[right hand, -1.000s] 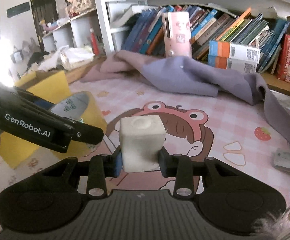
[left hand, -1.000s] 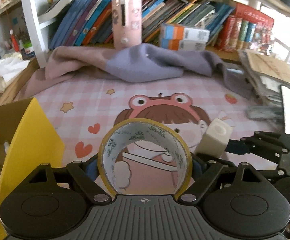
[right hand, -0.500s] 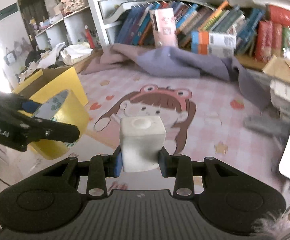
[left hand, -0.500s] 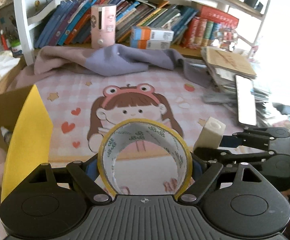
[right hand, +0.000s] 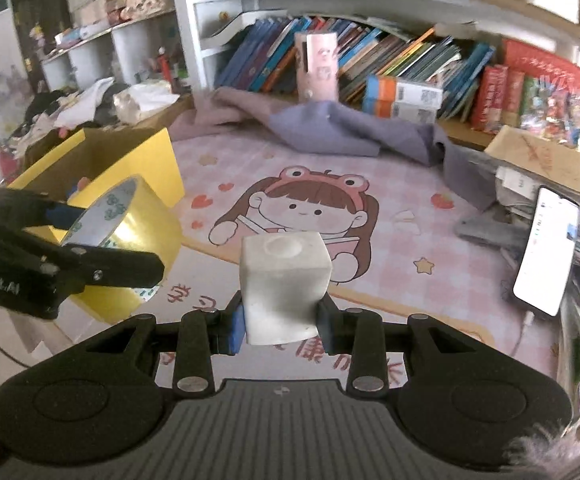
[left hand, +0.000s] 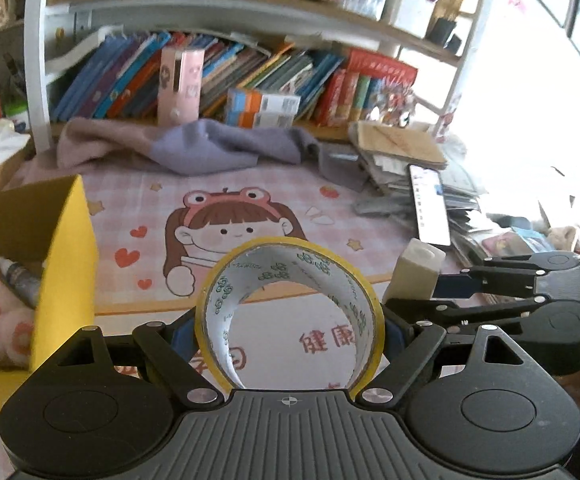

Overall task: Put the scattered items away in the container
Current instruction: 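Lift the tape roll and white cube and carry them toward the yellow box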

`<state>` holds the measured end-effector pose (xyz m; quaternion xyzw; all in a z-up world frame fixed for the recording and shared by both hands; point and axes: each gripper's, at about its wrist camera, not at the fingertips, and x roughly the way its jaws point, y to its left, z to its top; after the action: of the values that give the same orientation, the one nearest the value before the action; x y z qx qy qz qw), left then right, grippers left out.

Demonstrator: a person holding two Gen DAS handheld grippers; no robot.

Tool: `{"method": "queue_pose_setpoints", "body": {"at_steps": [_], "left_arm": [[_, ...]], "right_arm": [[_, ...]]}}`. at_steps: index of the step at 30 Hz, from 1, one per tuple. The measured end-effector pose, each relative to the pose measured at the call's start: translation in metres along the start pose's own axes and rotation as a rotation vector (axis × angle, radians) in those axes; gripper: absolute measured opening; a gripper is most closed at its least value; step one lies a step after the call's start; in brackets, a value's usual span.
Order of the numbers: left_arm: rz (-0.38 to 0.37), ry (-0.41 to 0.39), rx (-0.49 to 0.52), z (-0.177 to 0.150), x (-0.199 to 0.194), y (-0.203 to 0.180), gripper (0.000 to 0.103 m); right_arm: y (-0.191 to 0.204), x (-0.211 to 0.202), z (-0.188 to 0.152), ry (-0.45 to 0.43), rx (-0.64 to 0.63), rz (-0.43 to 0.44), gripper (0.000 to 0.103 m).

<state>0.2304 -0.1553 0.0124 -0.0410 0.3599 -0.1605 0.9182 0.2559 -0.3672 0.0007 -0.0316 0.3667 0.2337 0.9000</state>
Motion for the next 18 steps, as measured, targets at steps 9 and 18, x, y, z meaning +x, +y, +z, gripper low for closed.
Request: {"method": "queue_pose_setpoints", "body": {"at_steps": [9,18], "left_arm": [[0.022,-0.056,-0.028,-0.040,-0.068,0.042,0.087],[0.089,-0.074,0.032,-0.088,-0.124,0.066,0.087]], "right_arm": [[0.084,-0.022,-0.012,-0.012,-0.016,-0.026,0.033],[0.169,-0.034,-0.042,0.020,-0.035,-0.005,0.033]]}}
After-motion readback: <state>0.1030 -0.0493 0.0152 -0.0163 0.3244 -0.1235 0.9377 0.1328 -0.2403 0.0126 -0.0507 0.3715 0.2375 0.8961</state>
